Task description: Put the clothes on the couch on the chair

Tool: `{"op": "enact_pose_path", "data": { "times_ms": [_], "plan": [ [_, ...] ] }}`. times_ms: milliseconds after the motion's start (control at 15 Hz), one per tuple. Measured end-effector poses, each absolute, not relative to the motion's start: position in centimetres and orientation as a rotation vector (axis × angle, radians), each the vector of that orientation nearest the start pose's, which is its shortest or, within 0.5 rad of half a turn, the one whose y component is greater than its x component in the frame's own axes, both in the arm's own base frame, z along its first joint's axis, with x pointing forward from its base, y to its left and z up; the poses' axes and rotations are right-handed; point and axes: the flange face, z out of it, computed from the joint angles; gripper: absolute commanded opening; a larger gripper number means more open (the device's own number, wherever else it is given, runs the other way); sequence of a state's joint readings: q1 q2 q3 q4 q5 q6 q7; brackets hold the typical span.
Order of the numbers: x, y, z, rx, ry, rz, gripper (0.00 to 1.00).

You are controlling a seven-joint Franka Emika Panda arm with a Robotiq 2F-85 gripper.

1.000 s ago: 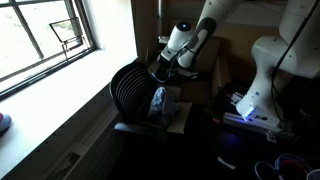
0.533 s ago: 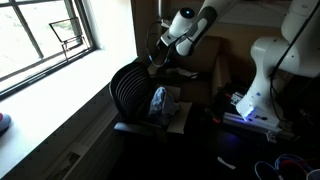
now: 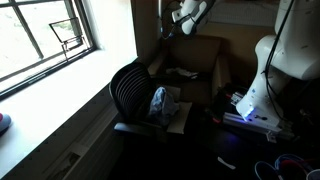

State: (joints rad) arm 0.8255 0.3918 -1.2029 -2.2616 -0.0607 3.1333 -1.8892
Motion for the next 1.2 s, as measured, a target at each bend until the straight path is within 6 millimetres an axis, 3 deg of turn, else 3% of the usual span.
{"op": "enact_pose_path", "data": {
  "times_ms": [133, 267, 400, 600, 800, 933, 1200],
  "plan": [
    [55.3, -21.9, 36.9, 1.657, 1.731, -0.035, 1.0],
    [55.4, -23.6, 34.6, 1.787, 1.72, -0.036, 1.0],
    [55.7, -23.7, 33.5, 1.809, 1.721, -0.043, 1.0],
    [55.9, -23.2, 33.7, 1.77, 1.722, -0.026, 1.0],
    [56.7, -24.3, 31.9, 1.768, 1.87, -0.1, 1.0],
    [57.0, -27.2, 30.2, 1.872, 1.953, -0.142, 1.0],
    [56.6, -34.8, 26.0, 2.126, 2.049, -0.256, 1.0]
  ]
}}
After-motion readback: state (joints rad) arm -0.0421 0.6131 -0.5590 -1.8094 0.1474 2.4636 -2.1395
